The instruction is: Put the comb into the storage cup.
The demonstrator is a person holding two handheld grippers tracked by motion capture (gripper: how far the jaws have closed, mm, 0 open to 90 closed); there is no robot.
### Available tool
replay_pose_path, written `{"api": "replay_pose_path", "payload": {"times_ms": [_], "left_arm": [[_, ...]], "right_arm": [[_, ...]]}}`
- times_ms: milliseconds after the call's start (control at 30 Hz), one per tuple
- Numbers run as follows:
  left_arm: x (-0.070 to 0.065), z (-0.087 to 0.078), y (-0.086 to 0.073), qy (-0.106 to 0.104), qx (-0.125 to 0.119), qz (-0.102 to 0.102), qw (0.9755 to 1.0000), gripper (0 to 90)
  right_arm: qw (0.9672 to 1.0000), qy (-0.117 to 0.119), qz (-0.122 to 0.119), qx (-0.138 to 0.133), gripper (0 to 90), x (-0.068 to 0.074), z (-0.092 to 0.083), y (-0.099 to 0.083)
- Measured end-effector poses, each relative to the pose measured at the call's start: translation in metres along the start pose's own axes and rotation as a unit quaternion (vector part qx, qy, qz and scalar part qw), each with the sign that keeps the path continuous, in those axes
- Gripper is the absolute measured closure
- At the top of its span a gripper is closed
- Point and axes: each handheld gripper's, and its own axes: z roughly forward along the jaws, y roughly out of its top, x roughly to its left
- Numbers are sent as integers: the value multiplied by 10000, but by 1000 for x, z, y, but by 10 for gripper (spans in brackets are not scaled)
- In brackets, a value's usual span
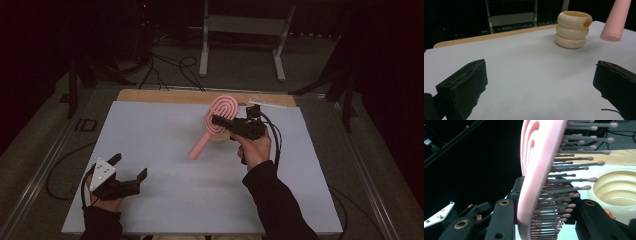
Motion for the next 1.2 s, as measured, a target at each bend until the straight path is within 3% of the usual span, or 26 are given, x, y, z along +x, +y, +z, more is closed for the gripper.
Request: {"api": "replay_pose_path", "payload": {"times_ms": [267, 1200], "left_arm": [[1, 0, 0, 7, 0, -32, 10000, 3], [0, 1, -1, 13, 29, -15, 10000, 3]], "right_arm": [[9999, 14, 159, -39, 634, -7, 0, 2], [9995, -132, 229, -187, 634, -15, 0, 16]]}}
